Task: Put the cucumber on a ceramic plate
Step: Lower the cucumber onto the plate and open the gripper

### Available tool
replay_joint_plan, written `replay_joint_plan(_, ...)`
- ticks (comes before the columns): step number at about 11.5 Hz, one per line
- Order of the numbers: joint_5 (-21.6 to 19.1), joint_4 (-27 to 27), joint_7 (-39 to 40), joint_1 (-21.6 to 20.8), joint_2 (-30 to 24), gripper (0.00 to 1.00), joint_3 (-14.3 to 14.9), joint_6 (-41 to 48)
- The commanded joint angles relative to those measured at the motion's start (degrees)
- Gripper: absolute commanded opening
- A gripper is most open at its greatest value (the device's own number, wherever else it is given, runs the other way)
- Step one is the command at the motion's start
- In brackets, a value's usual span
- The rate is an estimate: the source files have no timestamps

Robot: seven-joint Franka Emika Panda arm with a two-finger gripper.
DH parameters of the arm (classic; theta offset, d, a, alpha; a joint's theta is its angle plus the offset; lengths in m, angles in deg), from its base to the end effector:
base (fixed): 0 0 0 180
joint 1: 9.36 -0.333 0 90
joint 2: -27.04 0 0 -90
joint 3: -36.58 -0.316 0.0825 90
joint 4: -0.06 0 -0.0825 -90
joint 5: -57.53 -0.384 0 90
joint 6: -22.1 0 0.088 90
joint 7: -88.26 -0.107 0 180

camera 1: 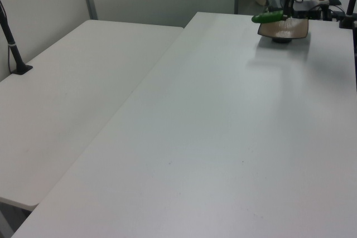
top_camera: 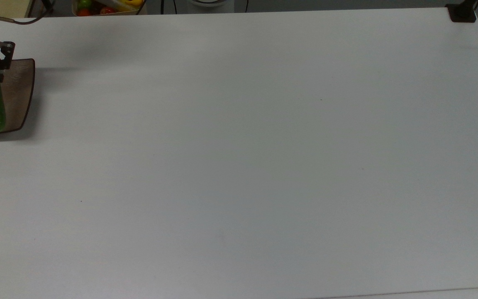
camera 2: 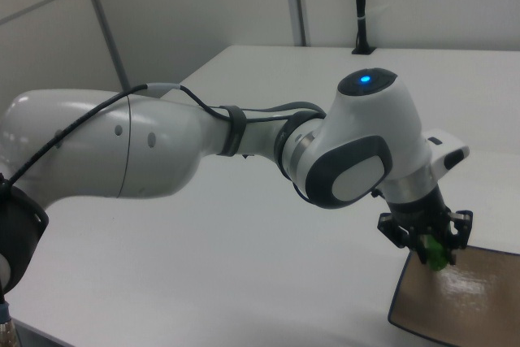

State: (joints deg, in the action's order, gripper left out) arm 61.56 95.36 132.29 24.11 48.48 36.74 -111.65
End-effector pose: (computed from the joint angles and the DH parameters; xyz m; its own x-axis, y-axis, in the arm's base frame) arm 0.5722 -0.3817 0.4213 0.9571 0.2384 0.1649 0.1937 -0.9492 0.2481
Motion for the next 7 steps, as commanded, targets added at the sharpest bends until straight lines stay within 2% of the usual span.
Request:
replay_joint_plan(1, 0.98, 0.84, 1.06, 0.37, -0.26, 0.51, -0.25, -0.11)
replay_joint_plan(3, 0.72, 0.67, 0.36, 0.37, -0.34, 0.79, -0.25, -0.11)
replay_joint_plan(4, 0.55, 0.67, 0.35, 0.37, -0.34, 0.86, -0.25, -0.28)
replay_joint_plan(6, 0.02, 0.23, 0.00, 0.11, -0.95, 0.91, -0.33, 0.33)
replay_joint_plan(7, 0.02, -0.64, -2.17, -0.42, -1.39, 0.98, -0.42, 1.29)
